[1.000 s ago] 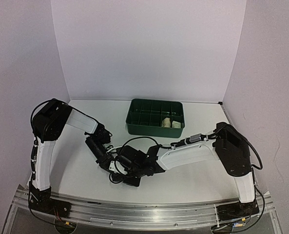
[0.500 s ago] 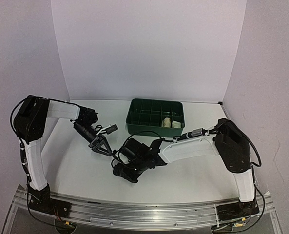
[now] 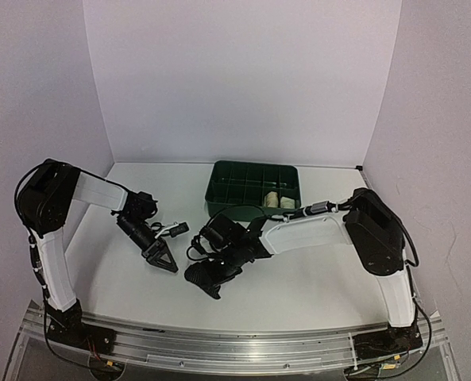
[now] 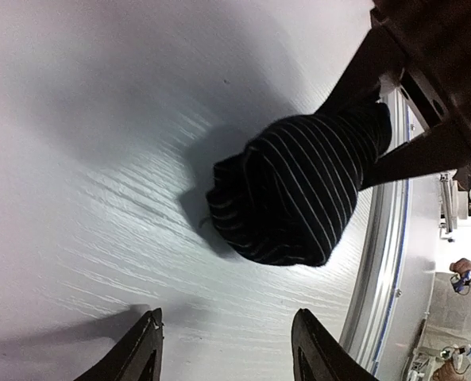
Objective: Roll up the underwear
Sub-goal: Pick up the underwear from the center of the board.
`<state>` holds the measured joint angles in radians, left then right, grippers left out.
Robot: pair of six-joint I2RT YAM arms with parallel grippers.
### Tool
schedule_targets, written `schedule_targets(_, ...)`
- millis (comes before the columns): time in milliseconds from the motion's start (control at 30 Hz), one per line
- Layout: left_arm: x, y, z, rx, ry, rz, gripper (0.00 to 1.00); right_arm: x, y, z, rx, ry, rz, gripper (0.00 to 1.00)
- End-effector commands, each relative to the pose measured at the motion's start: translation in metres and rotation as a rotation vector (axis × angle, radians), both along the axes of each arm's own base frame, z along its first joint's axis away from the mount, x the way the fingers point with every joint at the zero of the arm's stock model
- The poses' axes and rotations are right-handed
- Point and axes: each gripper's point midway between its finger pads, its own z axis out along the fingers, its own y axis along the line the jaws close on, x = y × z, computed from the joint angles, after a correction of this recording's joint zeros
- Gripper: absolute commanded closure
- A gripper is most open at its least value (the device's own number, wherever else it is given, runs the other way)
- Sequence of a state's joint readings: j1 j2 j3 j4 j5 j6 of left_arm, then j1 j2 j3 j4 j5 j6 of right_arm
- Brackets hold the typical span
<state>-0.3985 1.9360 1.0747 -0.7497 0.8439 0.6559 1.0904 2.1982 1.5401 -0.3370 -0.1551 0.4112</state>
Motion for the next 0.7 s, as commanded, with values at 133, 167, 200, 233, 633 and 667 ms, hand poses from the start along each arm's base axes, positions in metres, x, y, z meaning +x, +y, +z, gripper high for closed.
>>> schedule_targets(133, 0.027, -0.012, 0.045, -0.081, -0.115, 0.068, 0.46, 0.043, -0.040, 0.027, -0.038, 0.121, -0.312, 1.00)
schedule_targets(167, 0.033, -0.013, 0.050, -0.089, -0.127, 0.079, 0.46, 0.054, -0.043, 0.044, -0.012, 0.097, -0.349, 1.00)
schedule_targets(200, 0.038, -0.014, 0.055, -0.094, -0.138, 0.088, 0.46, 0.065, -0.047, 0.060, 0.010, 0.067, -0.380, 1.00)
schedule_targets(233, 0.042, -0.016, 0.059, -0.097, -0.150, 0.093, 0.46, 0.075, -0.051, 0.073, 0.022, 0.032, -0.407, 1.00)
schedule_targets(633, 0.054, -0.012, 0.063, -0.066, -0.210, 0.110, 0.46, 0.198, -0.159, 0.184, -0.110, -0.489, -0.773, 1.00)
schedule_targets(667, 0.054, -0.012, 0.063, -0.064, -0.214, 0.110, 0.46, 0.206, -0.165, 0.185, -0.139, -0.525, -0.788, 1.00)
